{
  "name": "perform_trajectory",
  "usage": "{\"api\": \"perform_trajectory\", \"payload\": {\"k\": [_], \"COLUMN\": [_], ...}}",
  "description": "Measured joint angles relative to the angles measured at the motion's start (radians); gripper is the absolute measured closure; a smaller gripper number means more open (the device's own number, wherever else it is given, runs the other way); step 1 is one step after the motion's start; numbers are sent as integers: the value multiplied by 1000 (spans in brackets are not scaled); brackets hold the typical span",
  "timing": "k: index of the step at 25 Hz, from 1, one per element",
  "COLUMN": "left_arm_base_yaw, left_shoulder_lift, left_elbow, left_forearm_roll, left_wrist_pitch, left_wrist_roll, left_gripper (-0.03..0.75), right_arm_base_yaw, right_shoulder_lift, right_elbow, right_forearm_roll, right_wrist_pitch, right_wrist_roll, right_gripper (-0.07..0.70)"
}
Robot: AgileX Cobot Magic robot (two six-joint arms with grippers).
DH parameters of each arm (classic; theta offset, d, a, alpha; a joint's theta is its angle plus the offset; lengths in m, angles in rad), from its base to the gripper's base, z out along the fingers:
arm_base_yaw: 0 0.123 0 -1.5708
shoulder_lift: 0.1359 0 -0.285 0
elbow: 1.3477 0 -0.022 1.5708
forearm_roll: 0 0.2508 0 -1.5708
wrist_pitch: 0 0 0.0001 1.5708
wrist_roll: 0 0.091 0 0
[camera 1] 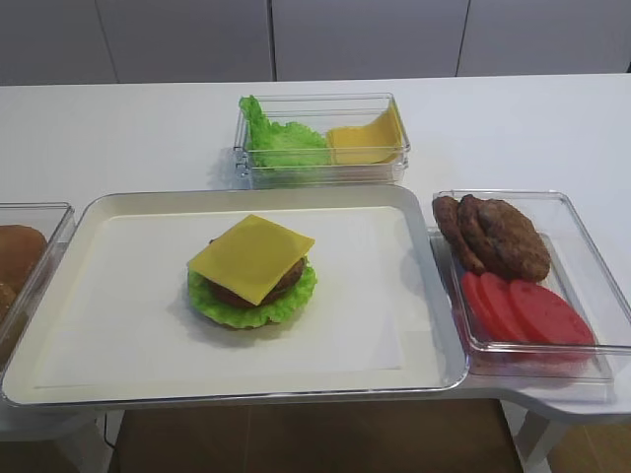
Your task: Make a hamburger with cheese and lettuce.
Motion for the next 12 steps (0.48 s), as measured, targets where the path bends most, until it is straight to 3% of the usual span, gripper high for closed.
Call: {"api": "perform_trajectory", "payload": {"k": [12], "left_arm_base_yaw": [0], "left_shoulder_lift": [0], "left_elbow": [0], "left_forearm_roll": [0], "left_wrist_pitch": [0], "left_wrist_roll": [0], "left_gripper": [356], "right_arm_base_yaw": [-1], "right_shoulder_lift": [0], "right_elbow": [0], "right_forearm_roll": [6], "right_wrist_pitch": [0], "right_wrist_roll": [-10], "right_gripper": [235]}}
